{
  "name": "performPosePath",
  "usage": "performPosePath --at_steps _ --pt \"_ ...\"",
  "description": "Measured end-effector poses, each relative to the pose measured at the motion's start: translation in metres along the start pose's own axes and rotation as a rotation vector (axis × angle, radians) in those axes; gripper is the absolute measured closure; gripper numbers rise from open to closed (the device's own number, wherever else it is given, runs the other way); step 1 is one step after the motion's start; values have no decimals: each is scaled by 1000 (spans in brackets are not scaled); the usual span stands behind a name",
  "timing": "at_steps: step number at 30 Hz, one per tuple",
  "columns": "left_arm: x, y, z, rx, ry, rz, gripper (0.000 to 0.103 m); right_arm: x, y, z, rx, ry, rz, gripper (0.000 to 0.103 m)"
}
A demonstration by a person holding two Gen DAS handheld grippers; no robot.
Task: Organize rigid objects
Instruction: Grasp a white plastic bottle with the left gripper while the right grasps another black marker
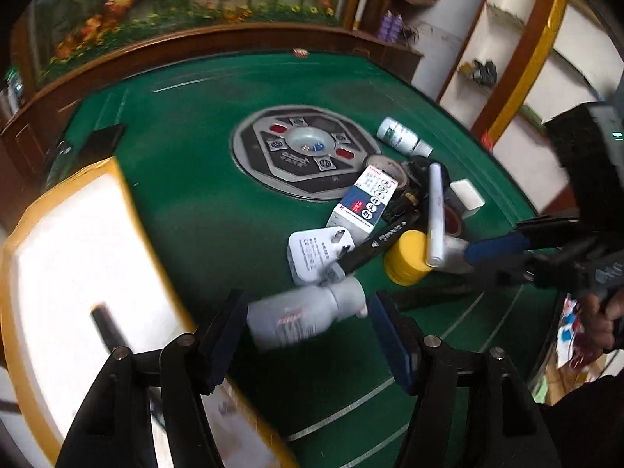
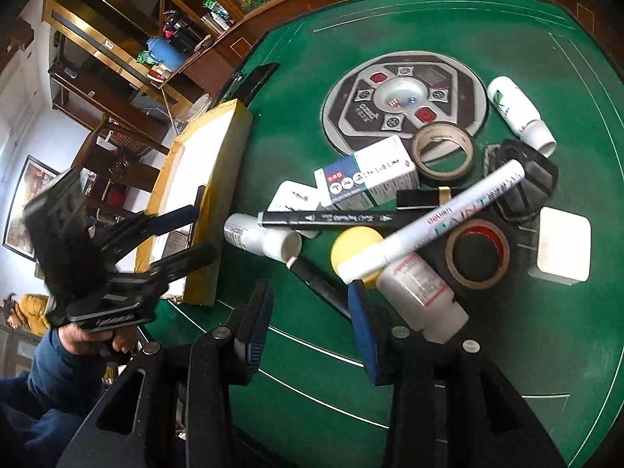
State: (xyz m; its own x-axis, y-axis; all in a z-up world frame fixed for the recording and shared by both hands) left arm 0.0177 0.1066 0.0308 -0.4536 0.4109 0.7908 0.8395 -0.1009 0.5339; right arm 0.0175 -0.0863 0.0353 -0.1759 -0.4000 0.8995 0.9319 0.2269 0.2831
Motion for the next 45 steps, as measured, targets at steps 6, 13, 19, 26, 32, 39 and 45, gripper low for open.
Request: performPosePath --at_steps 6,13,19,26,32,39,45 --pt "-34 1 -2 -84 31 151 34 2 -9 -9 -1 0 8 59" --pt "-36 -8 -16 -49 -15 171 41 -3 -13 -14 27 -7 36 59" --pt "-34 -23 -32 17 -76 175 64 -14 -13 -6 127 -54 70 59" --pt "-47 -21 -38 32 -52 195 64 -37 -12 6 270 -169 118 75" --pt "-56 -19 -41 26 4 168 65 -51 -17 23 419 -281 122 86" --pt "-50 -31 -48 70 -5 145 65 -50 -33 26 429 -307 127 88" --pt "-49 -33 -50 76 13 127 65 -49 -39 23 360 -318 114 87"
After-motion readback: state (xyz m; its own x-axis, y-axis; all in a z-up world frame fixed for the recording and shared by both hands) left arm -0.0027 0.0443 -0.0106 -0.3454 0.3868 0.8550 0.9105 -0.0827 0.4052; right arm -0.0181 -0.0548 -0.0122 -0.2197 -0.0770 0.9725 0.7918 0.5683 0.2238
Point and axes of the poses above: each gripper's, at about its wrist camera, not at the fingertips, and x roughly against the way its jaws point, z to its left, y to its top, the point moved 2 cm from there along -x, roughly the way its jaws point, and after that the axes turned 10 degrees about -y, right-handed, at the moved point
